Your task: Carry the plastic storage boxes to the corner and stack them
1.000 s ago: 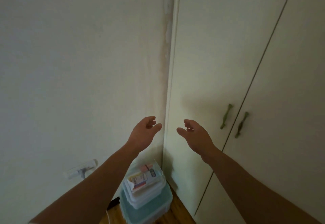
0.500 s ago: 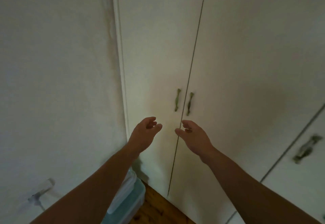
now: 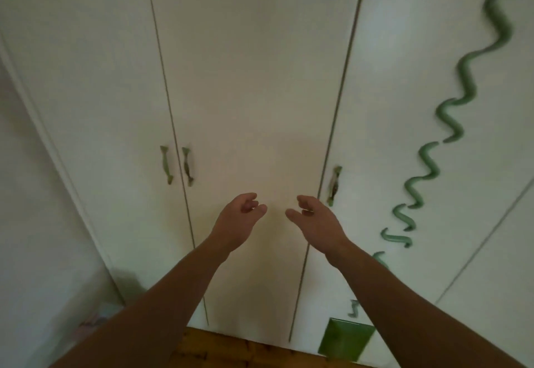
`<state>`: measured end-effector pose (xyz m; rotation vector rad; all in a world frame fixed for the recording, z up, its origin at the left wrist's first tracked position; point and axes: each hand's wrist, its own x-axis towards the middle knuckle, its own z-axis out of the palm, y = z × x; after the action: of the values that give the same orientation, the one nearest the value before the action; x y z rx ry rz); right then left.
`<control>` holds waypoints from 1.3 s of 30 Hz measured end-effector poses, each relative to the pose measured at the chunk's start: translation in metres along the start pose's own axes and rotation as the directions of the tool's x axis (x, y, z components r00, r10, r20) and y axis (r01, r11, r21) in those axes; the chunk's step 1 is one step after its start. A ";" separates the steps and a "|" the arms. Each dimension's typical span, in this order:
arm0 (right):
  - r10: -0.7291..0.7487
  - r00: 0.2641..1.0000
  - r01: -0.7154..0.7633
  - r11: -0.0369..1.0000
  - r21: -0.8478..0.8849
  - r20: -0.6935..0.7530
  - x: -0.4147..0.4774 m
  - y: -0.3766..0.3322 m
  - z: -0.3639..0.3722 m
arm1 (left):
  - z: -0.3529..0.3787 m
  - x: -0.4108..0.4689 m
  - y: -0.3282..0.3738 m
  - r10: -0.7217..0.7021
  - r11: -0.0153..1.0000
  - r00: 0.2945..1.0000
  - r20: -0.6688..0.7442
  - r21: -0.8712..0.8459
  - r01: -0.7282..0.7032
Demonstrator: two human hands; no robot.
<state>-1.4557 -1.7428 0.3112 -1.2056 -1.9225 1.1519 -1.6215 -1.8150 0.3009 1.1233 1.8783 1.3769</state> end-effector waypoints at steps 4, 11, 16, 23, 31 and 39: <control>0.036 0.997 -0.036 0.999 0.001 -0.072 -0.016 0.027 -0.053 | 0.058 -0.006 0.024 0.037 0.999 0.995 0.088 -0.014 -0.036; 0.102 0.975 -0.104 0.995 0.002 -0.195 -0.050 0.070 -0.149 | 0.162 -0.028 0.061 0.079 0.997 0.966 0.248 -0.014 -0.078; 0.143 0.945 -0.146 0.989 0.012 -0.295 -0.081 0.103 -0.220 | 0.235 -0.045 0.089 0.120 0.993 0.941 0.316 -0.031 -0.117; 0.207 0.885 -0.201 0.978 0.059 -0.417 -0.133 0.146 -0.301 | 0.329 -0.084 0.122 0.154 0.988 0.878 0.454 -0.059 -0.143; 0.271 0.787 -0.252 0.961 0.112 -0.554 -0.198 0.190 -0.380 | 0.424 -0.129 0.160 0.206 0.975 0.784 0.586 -0.060 -0.212; 0.376 0.623 -0.363 0.916 0.172 -0.686 -0.257 0.239 -0.445 | 0.524 -0.172 0.186 0.218 0.966 0.618 0.755 -0.079 -0.245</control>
<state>-0.8898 -1.7652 0.2916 -1.7730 -1.0885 0.6978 -1.0539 -1.6852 0.2985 1.6787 1.1490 0.7622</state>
